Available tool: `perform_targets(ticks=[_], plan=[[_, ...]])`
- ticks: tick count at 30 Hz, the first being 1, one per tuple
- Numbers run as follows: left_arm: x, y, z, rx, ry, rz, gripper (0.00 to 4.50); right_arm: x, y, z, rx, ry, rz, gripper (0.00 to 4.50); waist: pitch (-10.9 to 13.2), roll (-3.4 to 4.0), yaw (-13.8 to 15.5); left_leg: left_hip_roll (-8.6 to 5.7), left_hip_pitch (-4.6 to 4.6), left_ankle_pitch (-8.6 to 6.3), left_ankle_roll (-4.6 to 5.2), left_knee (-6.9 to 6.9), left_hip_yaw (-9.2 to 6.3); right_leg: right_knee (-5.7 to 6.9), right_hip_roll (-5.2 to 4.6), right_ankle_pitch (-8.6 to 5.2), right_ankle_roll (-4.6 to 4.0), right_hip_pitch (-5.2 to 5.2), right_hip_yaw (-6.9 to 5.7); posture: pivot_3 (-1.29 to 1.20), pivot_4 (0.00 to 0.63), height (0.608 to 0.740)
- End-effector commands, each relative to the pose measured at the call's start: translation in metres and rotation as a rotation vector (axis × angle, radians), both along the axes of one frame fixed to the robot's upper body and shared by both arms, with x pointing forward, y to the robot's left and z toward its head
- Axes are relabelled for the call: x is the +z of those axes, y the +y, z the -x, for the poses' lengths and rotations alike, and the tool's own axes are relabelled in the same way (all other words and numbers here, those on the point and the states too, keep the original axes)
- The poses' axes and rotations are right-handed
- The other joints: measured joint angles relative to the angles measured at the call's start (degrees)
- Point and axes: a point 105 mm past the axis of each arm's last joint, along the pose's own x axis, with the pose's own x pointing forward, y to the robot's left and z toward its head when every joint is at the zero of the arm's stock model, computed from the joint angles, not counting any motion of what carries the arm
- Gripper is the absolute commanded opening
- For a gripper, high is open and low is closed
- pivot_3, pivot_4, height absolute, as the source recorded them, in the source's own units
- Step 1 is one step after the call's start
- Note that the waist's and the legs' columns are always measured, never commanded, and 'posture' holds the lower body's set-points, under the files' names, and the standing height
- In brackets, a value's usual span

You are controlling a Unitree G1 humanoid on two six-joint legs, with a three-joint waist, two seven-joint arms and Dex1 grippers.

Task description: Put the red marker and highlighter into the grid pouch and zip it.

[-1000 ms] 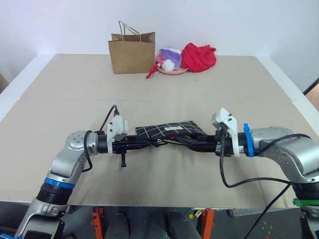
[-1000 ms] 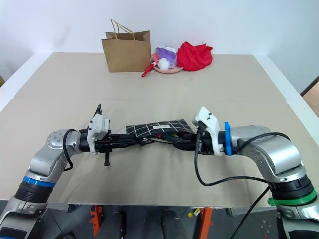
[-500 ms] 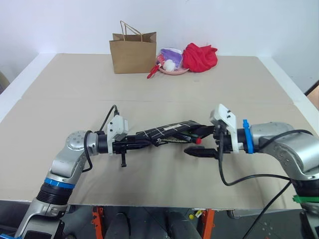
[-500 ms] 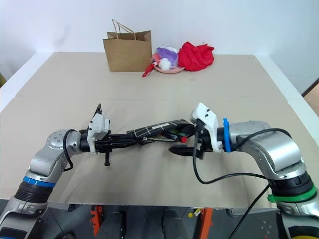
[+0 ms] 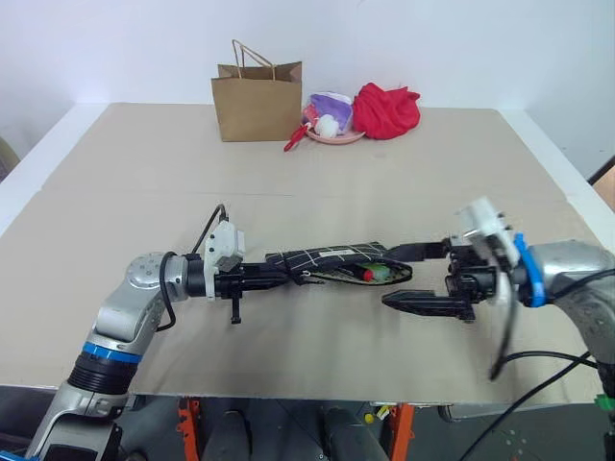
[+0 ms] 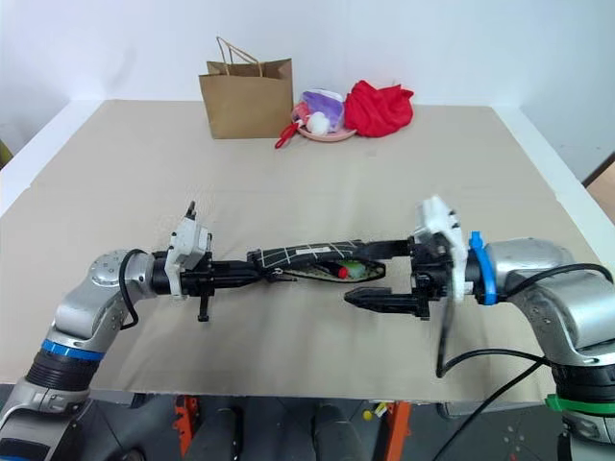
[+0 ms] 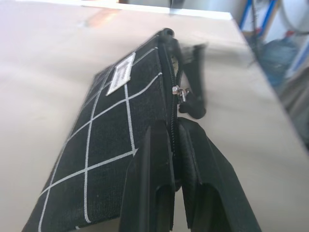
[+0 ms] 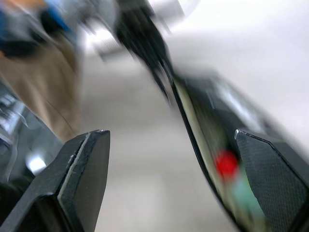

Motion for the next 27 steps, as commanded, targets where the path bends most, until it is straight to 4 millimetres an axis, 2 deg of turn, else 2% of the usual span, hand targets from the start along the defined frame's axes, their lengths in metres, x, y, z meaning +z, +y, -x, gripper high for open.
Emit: perform_targets(ticks=[1, 4, 11, 14, 24, 27], plan=[[0.014, 0.0, 0.003, -0.03, -0.057, -0.002, 0.0, 0.008, 0.017, 0.025, 0.139, -0.018, -0.013, 4.45, 0.0, 0.0, -0.05, 0.0, 0.01, 0.0, 0.0, 0.0, 0.0, 0.01, 0.0, 0.0, -0.01, 0.0, 0.0, 0.0, 0.15, 0.74], [0.014, 0.001, 0.002, -0.024, -0.058, 0.001, 0.0, 0.003, 0.025, 0.025, 0.154, -0.041, 0.0, 4.45, 0.0, 0.0, -0.02, 0.0, 0.01, 0.01, -0.01, 0.02, -0.01, 0.01, 0.0, 0.01, -0.02, 0.01, -0.01, 0.0, 0.15, 0.74], [0.016, -0.004, 0.006, -0.049, -0.065, 0.005, 0.0, -0.011, 0.043, -0.007, 0.073, -0.134, 0.027, 4.45, 0.0, 0.0, -0.17, 0.0, 0.04, 0.07, -0.11, 0.06, 0.0, 0.01, 0.0, 0.12, -0.03, -0.01, 0.0, 0.0, 0.15, 0.74], [0.016, -0.007, 0.007, -0.05, -0.067, 0.009, 0.0, -0.014, 0.059, -0.02, 0.042, -0.164, 0.011, 4.45, 0.0, -0.01, -0.12, 0.0, 0.0, 0.08, -0.13, 0.04, -0.01, 0.01, 0.0, 0.1, 0.0, 0.0, 0.0, 0.0, 0.15, 0.74], [0.015, -0.011, 0.009, -0.043, -0.063, 0.02, 0.0, -0.016, 0.094, -0.032, 0.063, -0.208, -0.01, 4.45, 0.0, -0.01, -0.04, 0.0, -0.02, 0.08, -0.13, -0.03, -0.03, 0.02, 0.0, 0.07, -0.03, -0.04, -0.03, 0.0, 0.15, 0.74], [0.015, -0.012, 0.009, -0.042, -0.063, 0.023, 0.0, -0.018, 0.098, -0.034, 0.059, -0.199, -0.016, 4.45, 0.0, -0.01, -0.05, 0.01, -0.01, 0.08, -0.13, -0.01, -0.05, 0.03, 0.0, 0.08, -0.04, -0.03, -0.04, 0.0, 0.15, 0.74]])
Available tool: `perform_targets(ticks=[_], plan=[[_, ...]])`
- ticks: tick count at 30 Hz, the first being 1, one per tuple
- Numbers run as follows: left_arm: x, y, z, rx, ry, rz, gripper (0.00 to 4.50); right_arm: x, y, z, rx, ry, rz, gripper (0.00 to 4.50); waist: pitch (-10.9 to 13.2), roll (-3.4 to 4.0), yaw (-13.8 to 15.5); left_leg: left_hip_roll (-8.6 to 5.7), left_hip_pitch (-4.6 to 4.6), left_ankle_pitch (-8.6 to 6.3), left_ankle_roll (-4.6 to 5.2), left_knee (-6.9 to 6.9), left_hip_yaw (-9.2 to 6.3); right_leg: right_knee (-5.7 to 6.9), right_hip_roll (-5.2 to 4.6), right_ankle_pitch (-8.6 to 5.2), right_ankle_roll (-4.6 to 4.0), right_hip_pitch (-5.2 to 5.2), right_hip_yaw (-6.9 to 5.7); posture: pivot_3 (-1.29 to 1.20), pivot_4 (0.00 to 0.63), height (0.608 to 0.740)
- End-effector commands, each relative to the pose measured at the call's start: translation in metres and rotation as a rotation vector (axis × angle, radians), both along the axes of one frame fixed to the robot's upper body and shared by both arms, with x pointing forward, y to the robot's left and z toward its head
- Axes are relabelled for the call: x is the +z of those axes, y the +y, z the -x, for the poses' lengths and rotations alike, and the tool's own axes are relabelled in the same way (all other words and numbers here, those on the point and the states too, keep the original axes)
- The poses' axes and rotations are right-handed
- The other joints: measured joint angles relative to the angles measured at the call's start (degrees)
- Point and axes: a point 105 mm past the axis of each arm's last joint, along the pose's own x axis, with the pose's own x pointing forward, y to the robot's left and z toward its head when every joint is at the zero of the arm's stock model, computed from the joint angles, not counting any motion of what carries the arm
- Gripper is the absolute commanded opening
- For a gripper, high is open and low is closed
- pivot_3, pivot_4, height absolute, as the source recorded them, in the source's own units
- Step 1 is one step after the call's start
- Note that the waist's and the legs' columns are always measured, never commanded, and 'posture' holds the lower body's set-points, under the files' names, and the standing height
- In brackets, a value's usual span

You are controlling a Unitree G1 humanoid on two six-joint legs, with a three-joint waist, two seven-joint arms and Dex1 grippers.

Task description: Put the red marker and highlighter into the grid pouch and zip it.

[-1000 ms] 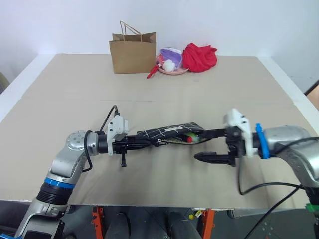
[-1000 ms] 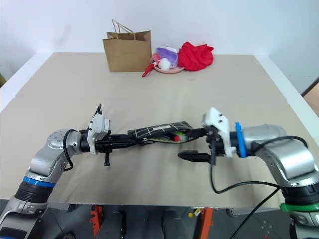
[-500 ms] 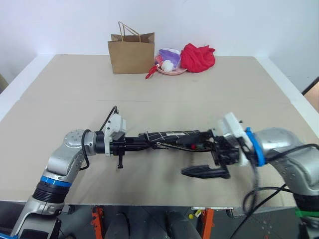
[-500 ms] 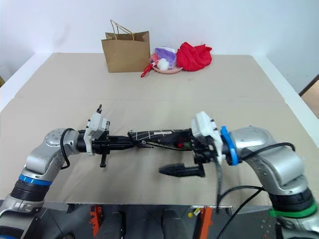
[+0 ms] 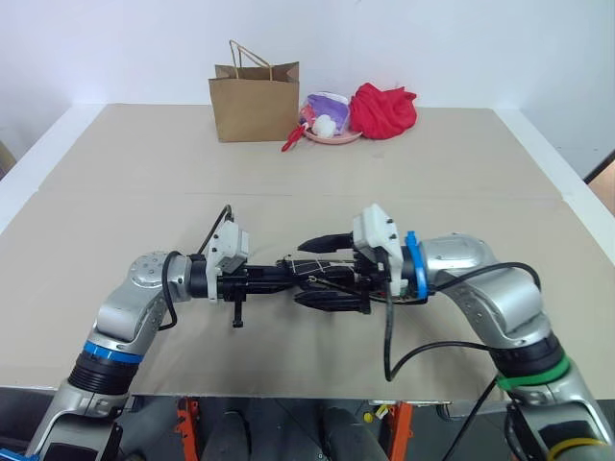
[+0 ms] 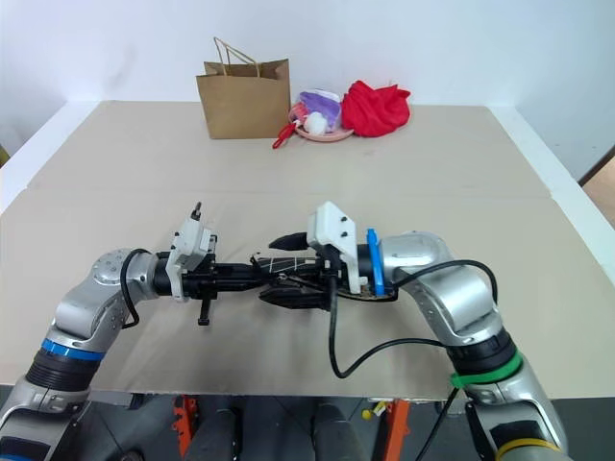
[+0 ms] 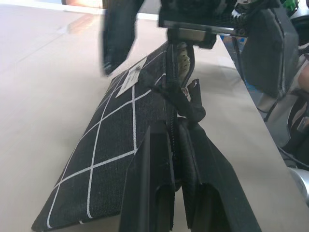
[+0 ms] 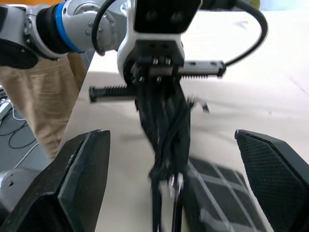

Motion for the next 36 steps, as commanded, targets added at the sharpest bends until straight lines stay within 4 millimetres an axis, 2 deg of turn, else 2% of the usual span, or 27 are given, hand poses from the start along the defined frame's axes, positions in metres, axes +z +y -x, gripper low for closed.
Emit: perform_targets(ticks=[1, 4, 7, 15, 22, 29, 36], plan=[[0.01, -0.003, 0.005, -0.016, -0.039, 0.014, 0.0, 0.005, 0.005, -0.001, 0.006, -0.029, -0.012, 4.45, 0.0, 0.0, 0.02, 0.0, 0.0, 0.0, 0.0, 0.0, 0.0, 0.0, 0.0, 0.0, 0.0, 0.0, 0.0, 0.0, 0.15, 0.74], [0.009, -0.002, 0.004, -0.014, -0.038, 0.014, 0.0, 0.004, 0.008, -0.001, 0.015, -0.02, -0.011, 4.45, 0.0, 0.0, 0.02, 0.0, -0.02, 0.0, 0.0, 0.01, 0.0, 0.0, 0.0, 0.0, 0.01, 0.0, 0.0, 0.0, 0.15, 0.74], [0.009, -0.003, 0.004, -0.012, -0.04, 0.014, 0.0, 0.002, 0.01, -0.001, 0.018, -0.015, -0.013, 3.64, 0.0, 0.0, 0.02, 0.0, -0.01, 0.0, 0.0, 0.0, -0.01, 0.0, 0.0, 0.0, 0.0, 0.0, 0.0, 0.0, 0.15, 0.74], [0.009, -0.002, 0.003, -0.007, -0.043, 0.012, 0.0, 0.001, 0.011, -0.001, 0.024, -0.004, -0.017, 0.07, 0.0, 0.0, 0.01, 0.0, -0.01, 0.0, 0.0, 0.01, -0.01, 0.0, 0.0, 0.0, 0.0, 0.0, 0.0, 0.0, 0.15, 0.74], [0.009, -0.001, 0.003, -0.001, -0.044, 0.008, 0.0, 0.004, 0.011, 0.0, 0.041, -0.008, -0.029, 0.07, 0.0, 0.0, 0.01, 0.0, -0.01, 0.0, 0.0, 0.01, -0.01, 0.01, 0.0, 0.0, 0.0, 0.0, 0.0, 0.0, 0.15, 0.74], [0.008, -0.001, 0.004, -0.003, -0.039, 0.005, 0.0, 0.018, 0.004, 0.004, 0.059, -0.018, -0.103, 0.07, 0.0, 0.0, 0.01, 0.0, -0.01, 0.0, 0.0, 0.0, -0.01, 0.01, 0.0, 0.0, 0.0, 0.0, 0.0, 0.0, 0.15, 0.74], [0.007, -0.001, 0.004, -0.005, -0.038, 0.006, 0.0, 0.017, -0.004, 0.006, 0.041, -0.01, -0.107, 0.07, 0.0, 0.0, 0.01, 0.0, -0.01, 0.0, 0.0, 0.01, -0.01, 0.0, 0.0, 0.0, 0.0, 0.0, 0.0, 0.0, 0.15, 0.74]])
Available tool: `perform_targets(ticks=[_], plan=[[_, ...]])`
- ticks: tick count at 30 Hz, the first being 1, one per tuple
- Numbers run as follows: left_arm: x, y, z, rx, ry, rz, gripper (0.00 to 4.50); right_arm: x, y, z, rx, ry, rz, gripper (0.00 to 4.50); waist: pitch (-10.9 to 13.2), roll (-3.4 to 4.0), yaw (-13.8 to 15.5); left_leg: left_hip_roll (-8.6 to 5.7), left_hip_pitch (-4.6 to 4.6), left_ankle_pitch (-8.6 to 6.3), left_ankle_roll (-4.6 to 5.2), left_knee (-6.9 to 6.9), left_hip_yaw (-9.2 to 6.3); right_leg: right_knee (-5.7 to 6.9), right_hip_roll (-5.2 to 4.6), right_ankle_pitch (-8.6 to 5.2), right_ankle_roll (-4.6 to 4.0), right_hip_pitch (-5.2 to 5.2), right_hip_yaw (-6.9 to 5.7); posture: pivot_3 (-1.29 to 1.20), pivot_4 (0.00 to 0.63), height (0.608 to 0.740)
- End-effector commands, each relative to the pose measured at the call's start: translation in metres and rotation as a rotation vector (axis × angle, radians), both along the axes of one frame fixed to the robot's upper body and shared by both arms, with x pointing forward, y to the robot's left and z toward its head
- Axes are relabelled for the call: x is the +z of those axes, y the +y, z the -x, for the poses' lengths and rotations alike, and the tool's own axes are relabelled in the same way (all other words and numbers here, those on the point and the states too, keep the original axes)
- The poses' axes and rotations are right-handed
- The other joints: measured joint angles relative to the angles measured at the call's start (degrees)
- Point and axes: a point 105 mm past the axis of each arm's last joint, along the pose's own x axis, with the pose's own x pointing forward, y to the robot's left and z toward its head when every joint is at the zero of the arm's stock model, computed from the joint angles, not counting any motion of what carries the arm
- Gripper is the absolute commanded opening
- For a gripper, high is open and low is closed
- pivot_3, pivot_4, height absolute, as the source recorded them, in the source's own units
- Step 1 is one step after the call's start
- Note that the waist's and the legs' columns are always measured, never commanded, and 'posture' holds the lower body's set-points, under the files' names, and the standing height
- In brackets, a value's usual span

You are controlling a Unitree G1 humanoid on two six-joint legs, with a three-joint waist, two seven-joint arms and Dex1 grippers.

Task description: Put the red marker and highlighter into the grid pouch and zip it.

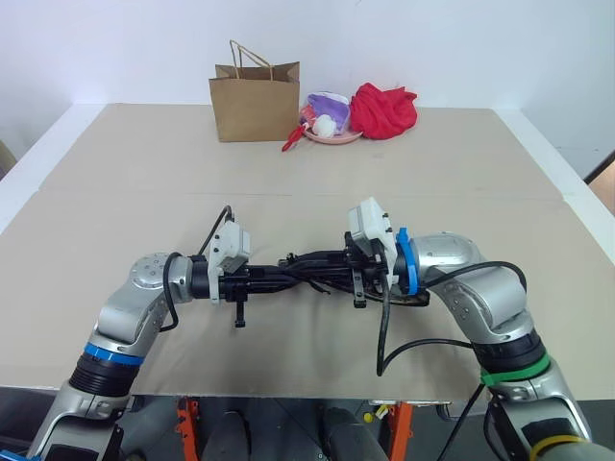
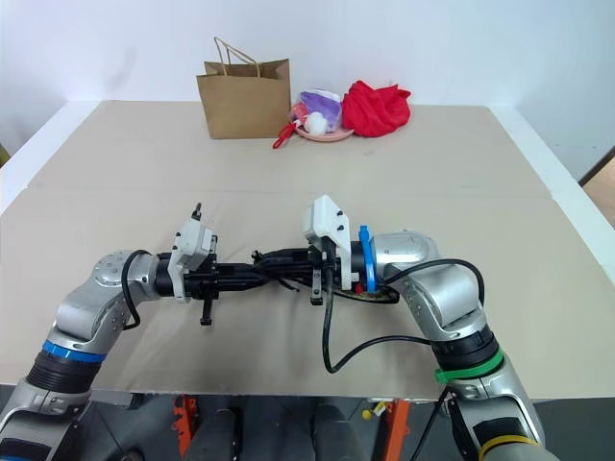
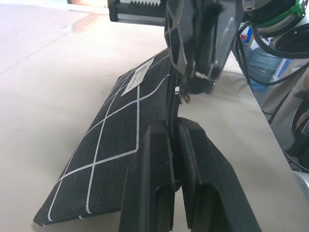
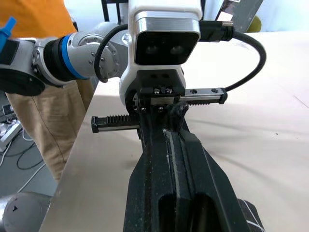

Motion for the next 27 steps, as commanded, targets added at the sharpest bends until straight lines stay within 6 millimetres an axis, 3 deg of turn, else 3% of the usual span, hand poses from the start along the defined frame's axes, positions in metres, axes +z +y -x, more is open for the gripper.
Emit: perform_targets(ticks=[1, 12, 27], plan=[[0.009, -0.001, 0.004, -0.02, -0.044, 0.008, 0.0, 0.011, -0.01, 0.004, -0.007, -0.044, -0.022, 0.07, 0.0, 0.0, 0.0, 0.0, 0.0, 0.0, 0.0, 0.0, 0.0, 0.0, 0.0, 0.0, 0.0, 0.0, 0.0, 0.0, 0.15, 0.74], [0.009, 0.005, 0.0, 0.015, -0.069, 0.003, 0.0, 0.011, -0.063, 0.007, -0.122, -0.03, 0.025, 0.07, 0.0, 0.0, 0.0, 0.0, 0.0, 0.0, 0.0, 0.0, 0.0, 0.0, 0.0, -0.01, 0.01, 0.0, 0.0, 0.0, 0.15, 0.74], [0.005, 0.018, -0.009, 0.083, -0.149, -0.039, 0.0, -0.011, -0.147, 0.007, -0.35, 0.019, 0.167, 0.07, 0.0, -0.01, 0.04, -0.01, 0.06, 0.0, 0.0, 0.02, 0.02, 0.0, -0.01, 0.0, 0.01, 0.06, 0.01, 0.0, 0.15, 0.74]])
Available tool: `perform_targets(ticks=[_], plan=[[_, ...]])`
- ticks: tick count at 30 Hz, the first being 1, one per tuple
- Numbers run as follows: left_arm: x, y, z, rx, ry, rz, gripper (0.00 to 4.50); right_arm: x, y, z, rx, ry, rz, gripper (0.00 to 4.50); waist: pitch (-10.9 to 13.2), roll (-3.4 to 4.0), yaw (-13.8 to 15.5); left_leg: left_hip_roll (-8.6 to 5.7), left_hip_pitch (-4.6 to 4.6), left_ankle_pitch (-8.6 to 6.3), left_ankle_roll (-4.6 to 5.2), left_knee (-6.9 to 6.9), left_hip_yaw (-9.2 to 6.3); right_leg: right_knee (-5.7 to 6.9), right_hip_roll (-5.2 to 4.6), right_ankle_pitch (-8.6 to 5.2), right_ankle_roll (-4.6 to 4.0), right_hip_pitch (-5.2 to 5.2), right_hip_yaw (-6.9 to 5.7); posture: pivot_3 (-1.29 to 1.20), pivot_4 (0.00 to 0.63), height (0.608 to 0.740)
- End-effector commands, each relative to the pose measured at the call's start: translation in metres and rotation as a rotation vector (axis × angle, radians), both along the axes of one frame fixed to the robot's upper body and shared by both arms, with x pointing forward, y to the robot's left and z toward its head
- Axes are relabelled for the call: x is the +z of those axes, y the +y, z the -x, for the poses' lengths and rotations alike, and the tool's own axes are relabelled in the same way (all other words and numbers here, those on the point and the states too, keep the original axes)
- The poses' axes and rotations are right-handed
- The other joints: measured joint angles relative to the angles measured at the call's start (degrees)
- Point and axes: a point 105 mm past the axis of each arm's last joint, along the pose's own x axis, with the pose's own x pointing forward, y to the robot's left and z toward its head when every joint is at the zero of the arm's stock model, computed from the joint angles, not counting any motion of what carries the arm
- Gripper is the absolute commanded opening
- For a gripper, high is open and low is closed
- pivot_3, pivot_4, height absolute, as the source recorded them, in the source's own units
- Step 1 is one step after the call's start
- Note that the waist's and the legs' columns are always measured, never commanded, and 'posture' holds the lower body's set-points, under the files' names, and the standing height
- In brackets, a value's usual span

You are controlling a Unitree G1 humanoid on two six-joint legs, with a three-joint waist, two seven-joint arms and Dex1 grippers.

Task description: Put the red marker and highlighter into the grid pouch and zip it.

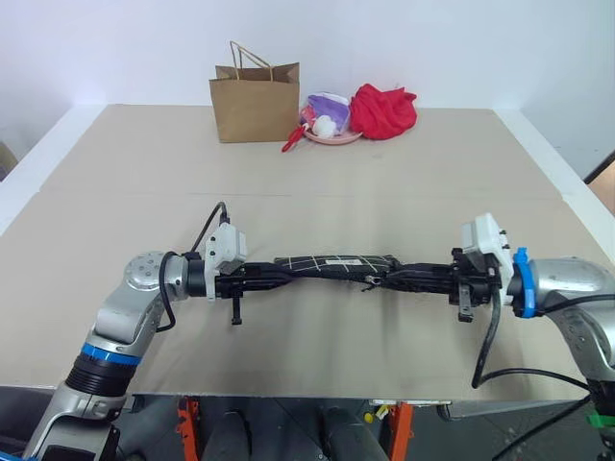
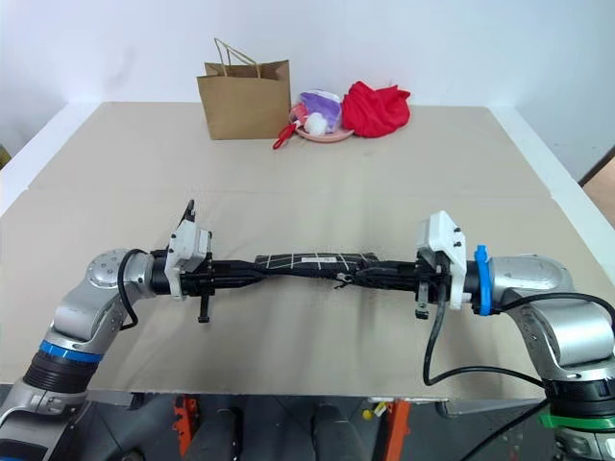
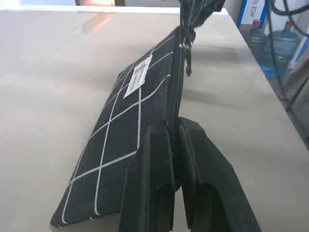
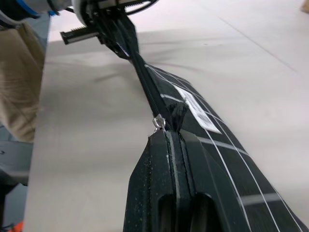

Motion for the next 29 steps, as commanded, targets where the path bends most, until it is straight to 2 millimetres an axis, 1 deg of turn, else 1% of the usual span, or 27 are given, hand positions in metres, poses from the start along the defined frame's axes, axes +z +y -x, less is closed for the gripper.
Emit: perform_targets(ticks=[1, 4, 7, 9, 12, 13, 14, 15, 16, 17, 19, 20, 21, 22, 23, 25, 29], plan=[[0.006, 0.011, -0.004, 0.048, -0.049, -0.003, 0.0, 0.003, -0.026, -0.001, -0.062, -0.032, 0.034, 0.07, 0.0, 0.0, 0.02, 0.0, 0.0, 0.0, 0.0, 0.01, 0.0, 0.0, 0.0, 0.0, 0.0, 0.0, 0.0, 0.0, 0.15, 0.74], [0.004, 0.015, -0.005, 0.059, -0.058, -0.016, 0.0, -0.004, -0.046, -0.003, -0.115, -0.027, 0.071, 0.07, 0.0, 0.0, 0.03, -0.01, -0.02, 0.0, 0.0, 0.02, 0.01, 0.0, -0.01, -0.01, 0.02, 0.0, 0.01, 0.0, 0.15, 0.74], [0.001, 0.019, -0.005, 0.061, -0.058, -0.034, 0.0, -0.008, -0.06, -0.004, -0.149, -0.029, 0.084, 0.07, 0.0, 0.0, -0.06, 0.0, 0.01, 0.0, 0.0, 0.01, 0.01, 0.0, 0.0, 0.0, 0.01, 0.01, 0.01, 0.0, 0.15, 0.74], [-0.003, 0.02, -0.002, 0.048, -0.055, -0.053, 0.0, -0.006, -0.062, -0.005, -0.15, -0.042, 0.069, 0.07, 0.0, 0.0, -0.09, 0.0, 0.02, 0.0, 0.0, 0.01, 0.02, 0.0, 0.0, 0.0, 0.01, 0.01, 0.01, 0.0, 0.15, 0.74], [-0.01, 0.02, 0.005, 0.012, 0.004, -0.078, 0.0, 0.0, -0.056, -0.007, -0.16, 0.004, -0.008, 0.07, 0.0, 0.0, -0.17, 0.0, 0.03, 0.0, 0.0, 0.01, 0.02, 0.0, 0.0, 0.0, 0.01, 0.02, 0.01, 0.0, 0.15, 0.74], [-0.011, 0.02, 0.005, 0.012, 0.014, -0.085, 0.8, 0.0, -0.055, -0.008, -0.163, 0.025, -0.022, 0.32, 0.0, 0.0, -0.17, 0.0, 0.03, 0.0, 0.0, 0.01, 0.01, 0.0, 0.0, 0.0, 0.01, 0.03, 0.01, 0.0, 0.15, 0.74], [-0.011, 0.021, 0.005, 0.015, 0.017, -0.089, 1.1, 0.0, -0.054, -0.008, -0.164, 0.038, -0.028, 0.67, 0.0, 0.0, -0.13, 0.0, 0.03, 0.0, 0.0, 0.01, 0.01, 0.0, 0.0, 0.0, 0.01, 0.04, 0.01, 0.0, 0.15, 0.74], [-0.01, 0.022, 0.004, 0.025, 0.016, -0.085, 1.51, -0.001, -0.056, -0.006, -0.165, 0.063, -0.031, 0.99, 0.0, 0.0, -0.11, 0.0, 0.03, 0.0, 0.0, 0.02, 0.0, 0.0, -0.01, 0.0, 0.01, 0.04, 0.01, 0.0, 0.15, 0.74], [-0.009, 0.022, 0.003, 0.031, 0.015, -0.08, 2.06, -0.002, -0.057, -0.005, -0.165, 0.078, -0.033, 1.5, 0.0, 0.0, -0.1, 0.0, 0.02, 0.0, 0.0, 0.02, 0.01, 0.0, -0.01, 0.0, 0.01, 0.05, 0.01, 0.0, 0.15, 0.74], [-0.007, 0.024, 0.003, 0.038, 0.017, -0.079, 2.4, -0.004, -0.062, -0.006, -0.184, 0.079, -0.03, 1.84, 0.0, 0.0, -0.02, 0.0, 0.02, 0.0, 0.0, 0.02, 0.0, 0.0, -0.01, 0.0, 0.01, 0.06, 0.01, 0.0, 0.15, 0.74], [-0.002, 0.032, 0.002, 0.067, 0.024, -0.067, 3.44, -0.004, -0.072, -0.011, -0.237, 0.061, -0.036, 2.89, 0.0, 0.0, 0.06, 0.0, 0.02, 0.0, 0.0, 0.03, 0.01, 0.0, -0.01, 0.0, 0.02, 0.05, 0.01, 0.0, 0.15, 0.74], [0.0, 0.035, 0.001, 0.081, 0.027, -0.062, 3.87, -0.003, -0.074, -0.011, -0.25, 0.069, -0.048, 3.31, 0.0, 0.0, 0.03, 0.0, 0.01, 0.0, 0.0, 0.03, 0.01, 0.0, -0.01, 0.0, 0.02, 0.05, 0.01, 0.0, 0.15, 0.74], [0.001, 0.038, -0.001, 0.102, 0.031, -0.059, 4.35, -0.001, -0.073, -0.013, -0.257, 0.064, -0.069, 3.84, 0.0, 0.0, 0.03, 0.0, 0.02, 0.0, 0.0, 0.02, 0.01, 0.0, -0.01, 0.0, 0.02, 0.05, 0.01, 0.0, 0.15, 0.74], [0.0, 0.042, -0.002, 0.122, 0.033, -0.061, 4.49, 0.003, -0.072, -0.014, -0.26, 0.052, -0.095, 4.02, 0.0, 0.0, 0.03, 0.0, 0.03, 0.0, 0.0, 0.02, 0.01, 0.0, -0.01, 0.0, 0.02, 0.05, 0.01, 0.0, 0.15, 0.74], [0.0, 0.044, -0.002, 0.134, 0.034, -0.062, 4.5, 0.005, -0.07, -0.016, -0.261, 0.041, -0.111, 4.38, 0.0, 0.01, 0.02, 0.0, 0.03, 0.0, 0.0, 0.02, 0.01, 0.0, -0.01, 0.0, 0.02, 0.05, 0.01, 0.0, 0.15, 0.74], [-0.001, 0.052, -0.005, 0.19, 0.043, -0.046, 4.5, 0.008, -0.064, -0.017, -0.247, 0.021, -0.14, 4.38, 0.0, 0.01, -0.27, 0.0, 0.04, 0.0, 0.0, 0.02, 0.01, 0.0, 0.0, 0.0, 0.01, 0.05, 0.01, 0.0, 0.15, 0.74], [-0.005, 0.071, -0.021, 0.374, 0.026, -0.054, 4.5, 0.002, -0.055, -0.02, -0.231, 0.014, -0.156, 4.38, 0.0, 0.0, -0.22, 0.01, 0.05, 0.0, 0.0, 0.01, 0.0, 0.0, 0.0, 0.0, 0.02, 0.07, 0.01, 0.0, 0.15, 0.74]])
